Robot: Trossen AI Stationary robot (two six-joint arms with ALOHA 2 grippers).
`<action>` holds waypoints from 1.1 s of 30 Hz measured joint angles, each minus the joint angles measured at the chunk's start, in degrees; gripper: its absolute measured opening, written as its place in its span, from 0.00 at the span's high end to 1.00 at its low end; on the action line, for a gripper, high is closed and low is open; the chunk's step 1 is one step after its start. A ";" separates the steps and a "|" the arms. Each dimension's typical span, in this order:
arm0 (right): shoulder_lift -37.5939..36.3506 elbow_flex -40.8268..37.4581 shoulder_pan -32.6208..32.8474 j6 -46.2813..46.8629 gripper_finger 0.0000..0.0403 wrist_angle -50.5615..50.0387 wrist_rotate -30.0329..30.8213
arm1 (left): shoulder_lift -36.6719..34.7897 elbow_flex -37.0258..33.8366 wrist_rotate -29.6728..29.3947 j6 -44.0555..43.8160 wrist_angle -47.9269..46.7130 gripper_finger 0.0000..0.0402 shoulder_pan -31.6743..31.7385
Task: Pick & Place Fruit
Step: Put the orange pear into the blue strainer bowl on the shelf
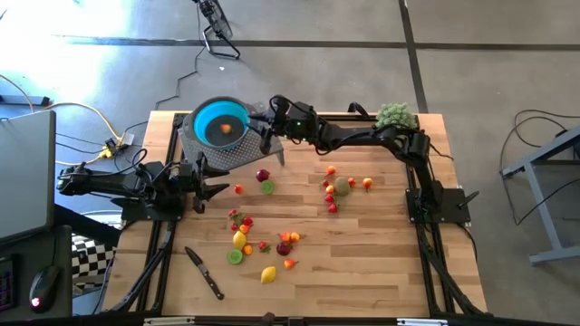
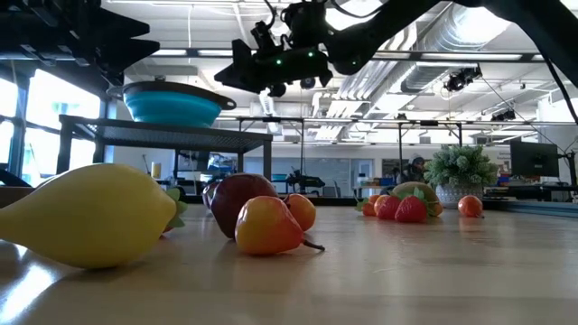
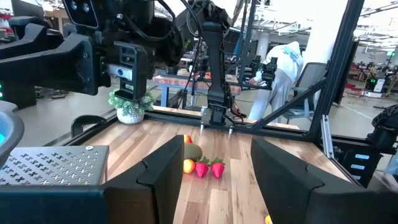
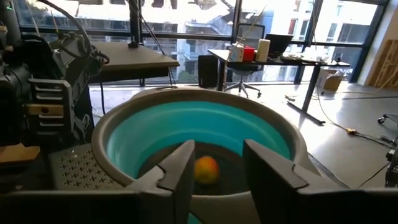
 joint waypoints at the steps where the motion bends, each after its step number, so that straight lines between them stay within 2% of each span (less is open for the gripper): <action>1: -0.34 0.00 0.08 0.02 0.66 -0.12 -0.20 | 0.00 0.00 0.00 0.00 0.00 0.54 -0.01; 6: -4.70 0.09 0.30 0.06 0.69 -6.54 -3.01 | 0.00 0.00 -0.01 0.00 -0.32 0.54 -0.01; 15: -11.13 0.02 0.84 -3.87 0.97 -25.61 -7.10 | 0.02 0.00 -1.86 0.04 -2.32 0.54 -0.02; 22: -11.27 -0.02 3.03 -5.25 0.99 -32.19 -8.97 | -0.01 0.00 -2.36 0.03 -3.34 0.54 -0.02; 28: -12.16 -5.71 5.76 -5.29 0.99 -29.45 -1.21 | -0.01 0.00 -2.49 0.02 -3.57 0.54 -0.01; 33: -18.01 -12.94 6.81 -2.97 0.99 -28.20 1.30 | -0.01 0.00 -2.49 0.03 -4.07 0.54 -0.01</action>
